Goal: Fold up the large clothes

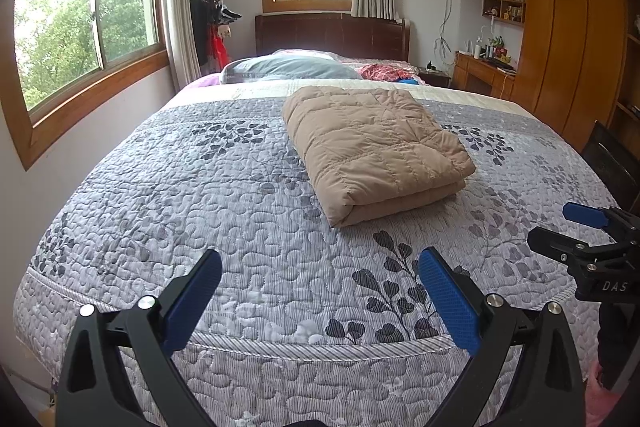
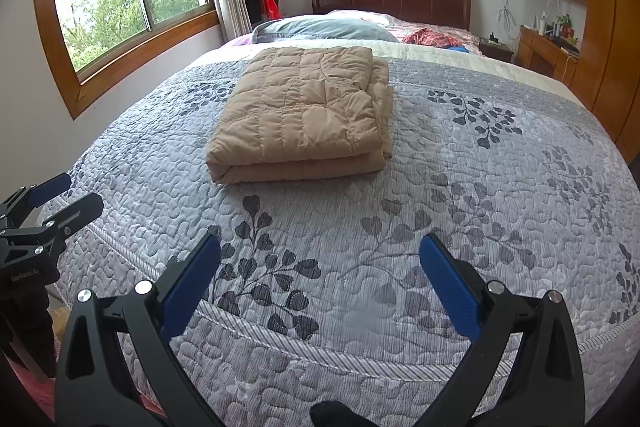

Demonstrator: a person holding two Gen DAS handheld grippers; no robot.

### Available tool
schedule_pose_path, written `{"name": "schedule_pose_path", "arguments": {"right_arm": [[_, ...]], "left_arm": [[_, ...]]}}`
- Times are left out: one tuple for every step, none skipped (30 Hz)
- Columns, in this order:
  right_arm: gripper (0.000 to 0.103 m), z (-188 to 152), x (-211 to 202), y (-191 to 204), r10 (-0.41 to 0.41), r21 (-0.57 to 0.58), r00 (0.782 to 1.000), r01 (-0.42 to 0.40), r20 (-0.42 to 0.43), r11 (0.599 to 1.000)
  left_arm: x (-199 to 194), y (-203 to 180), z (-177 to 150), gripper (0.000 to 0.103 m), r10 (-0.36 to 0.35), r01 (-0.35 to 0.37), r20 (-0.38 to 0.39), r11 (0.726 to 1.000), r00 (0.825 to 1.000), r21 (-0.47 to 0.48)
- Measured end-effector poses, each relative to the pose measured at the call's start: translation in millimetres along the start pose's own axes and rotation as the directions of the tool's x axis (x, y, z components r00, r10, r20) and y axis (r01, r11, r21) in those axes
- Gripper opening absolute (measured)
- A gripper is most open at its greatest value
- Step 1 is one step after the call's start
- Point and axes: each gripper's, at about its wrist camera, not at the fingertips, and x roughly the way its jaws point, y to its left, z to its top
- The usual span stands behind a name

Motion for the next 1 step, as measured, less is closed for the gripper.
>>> {"name": "schedule_pose_path", "arguments": {"right_arm": [[0.099,-0.1,0.4,-0.7,0.0,0.001,1.0,0.0,-0.001,1.0]], "left_arm": [[0.1,-0.1,0.1,0.099,0.001,-0.001,0.001,1.0,1.0,0.002]]}}
